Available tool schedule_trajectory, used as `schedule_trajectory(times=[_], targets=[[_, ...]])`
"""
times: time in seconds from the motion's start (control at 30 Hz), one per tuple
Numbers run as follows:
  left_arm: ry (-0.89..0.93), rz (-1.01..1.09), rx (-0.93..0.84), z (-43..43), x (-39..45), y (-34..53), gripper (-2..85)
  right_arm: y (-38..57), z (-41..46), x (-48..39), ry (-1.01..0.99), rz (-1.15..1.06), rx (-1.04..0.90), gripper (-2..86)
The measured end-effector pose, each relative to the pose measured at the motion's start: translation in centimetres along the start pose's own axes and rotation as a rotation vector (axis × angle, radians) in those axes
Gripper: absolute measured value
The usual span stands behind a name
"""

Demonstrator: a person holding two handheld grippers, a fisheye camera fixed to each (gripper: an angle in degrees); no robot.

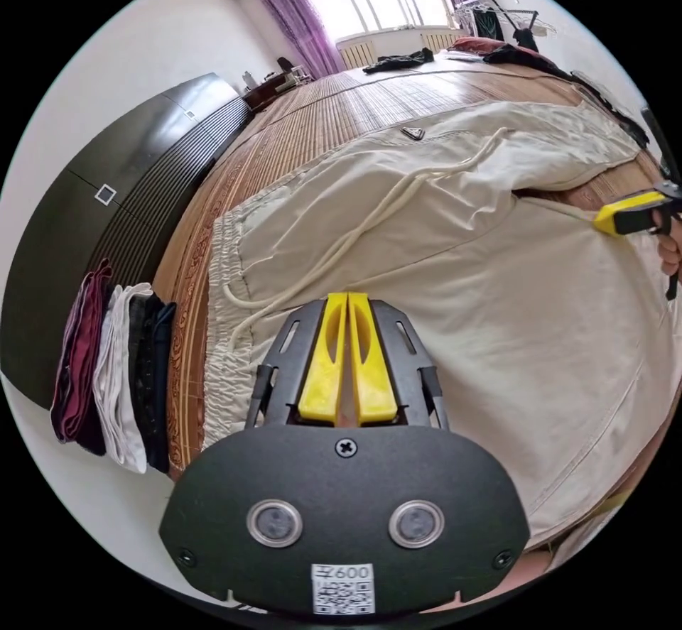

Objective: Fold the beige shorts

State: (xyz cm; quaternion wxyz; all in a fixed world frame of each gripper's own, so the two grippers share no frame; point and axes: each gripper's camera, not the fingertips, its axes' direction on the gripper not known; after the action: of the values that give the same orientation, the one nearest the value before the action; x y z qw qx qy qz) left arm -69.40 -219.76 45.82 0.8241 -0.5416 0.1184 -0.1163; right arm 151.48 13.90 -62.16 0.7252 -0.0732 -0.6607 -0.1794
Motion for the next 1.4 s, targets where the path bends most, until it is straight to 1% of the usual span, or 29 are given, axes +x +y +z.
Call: schedule_trajectory(times=[0.03,0.1,0.17,0.27,0.33,0.43,0.5,0.57,0.63,0.7,0.73,0.77,0.8,0.87,0.93,0.97,1.0,1.07,1.1,1.13,1.17,1.2,1.27,1.4], targets=[[-0.041,0.025,0.001,0.0,1.0,-0.3,0.3,1.7,-2.2,2.5,-0.011,0.034,0.016,-0.8],[-0.117,0.062,0.002,0.1,2.5,-0.6,0.2,4.4,-5.8,6.1,0.046,0.098,0.064,-0.8],[-0.214,0.111,0.002,0.3,4.4,-1.1,0.2,7.9,-10.3,10.3,0.193,0.213,0.134,-0.8],[-0.224,0.114,0.004,0.4,4.5,-1.7,0.2,10.2,-13.2,12.6,0.300,0.274,0.179,-0.8],[-0.181,0.094,0.004,0.3,3.7,-2.1,0.2,9.9,-13.2,11.5,0.290,0.206,0.199,-0.9],[-0.111,0.063,0.011,0.0,2.1,-2.8,0.2,6.9,-10.8,6.9,0.212,0.011,0.208,-0.9],[-0.106,0.063,0.010,-0.1,1.8,-3.2,0.3,4.3,-8.2,3.3,0.119,-0.114,0.187,-0.9],[-0.124,0.073,0.010,-0.3,1.7,-3.7,0.3,0.1,-4.1,-1.5,-0.100,-0.250,0.122,-0.9],[-0.124,0.073,0.011,-0.4,1.2,-4.1,0.4,-3.0,-1.0,-5.2,-0.234,-0.332,0.055,-0.9],[-0.086,0.057,0.013,-0.6,0.1,-4.4,0.5,-5.8,1.9,-8.4,-0.279,-0.408,0.011,-0.8],[-0.023,0.028,0.014,-0.8,-1.4,-4.7,0.5,-7.8,3.7,-9.6,-0.284,-0.427,-0.016,-0.8],[0.072,-0.025,0.013,-0.8,-3.5,-4.9,0.6,-9.9,5.5,-10.1,-0.287,-0.428,-0.034,-0.8],[0.125,-0.054,0.014,-0.7,-4.7,-5.0,0.6,-10.8,6.3,-10.1,-0.288,-0.426,-0.044,-0.8],[0.307,-0.149,0.015,-0.1,-8.6,-5.0,0.7,-14.5,9.9,-9.5,-0.290,-0.417,-0.119,-0.8],[0.369,-0.185,0.016,0.2,-10.1,-5.1,0.7,-16.8,12.7,-8.6,-0.298,-0.413,-0.195,-0.8],[0.372,-0.186,0.017,0.2,-10.5,-5.3,0.7,-18.0,14.9,-8.4,-0.309,-0.444,-0.295,-0.8],[0.369,-0.183,0.015,0.1,-10.6,-5.4,0.7,-18.5,15.9,-8.3,-0.301,-0.463,-0.344,-0.8],[0.377,-0.181,0.001,0.0,-11.3,-6.1,0.7,-20.0,19.2,-7.4,-0.190,-0.521,-0.464,-0.8],[0.384,-0.184,-0.001,0.0,-11.6,-6.1,0.7,-20.4,19.9,-6.9,-0.168,-0.520,-0.488,-0.8],[0.399,-0.185,-0.008,0.0,-12.1,-6.4,0.7,-21.5,21.1,-5.5,-0.181,-0.494,-0.532,-0.8],[0.413,-0.179,-0.019,0.2,-12.5,-6.7,0.7,-22.8,21.8,-3.9,-0.250,-0.455,-0.551,-0.8],[0.418,-0.173,-0.022,0.2,-12.6,-6.8,0.7,-23.6,22.0,-2.9,-0.269,-0.422,-0.542,-0.8],[0.419,-0.146,-0.032,0.1,-13.0,-7.3,0.7,-26.3,21.7,1.0,-0.281,-0.258,-0.447,-0.8],[0.395,-0.133,-0.032,0.0,-12.9,-7.9,0.7,-28.2,20.7,4.5,-0.232,-0.138,-0.338,-0.8]])
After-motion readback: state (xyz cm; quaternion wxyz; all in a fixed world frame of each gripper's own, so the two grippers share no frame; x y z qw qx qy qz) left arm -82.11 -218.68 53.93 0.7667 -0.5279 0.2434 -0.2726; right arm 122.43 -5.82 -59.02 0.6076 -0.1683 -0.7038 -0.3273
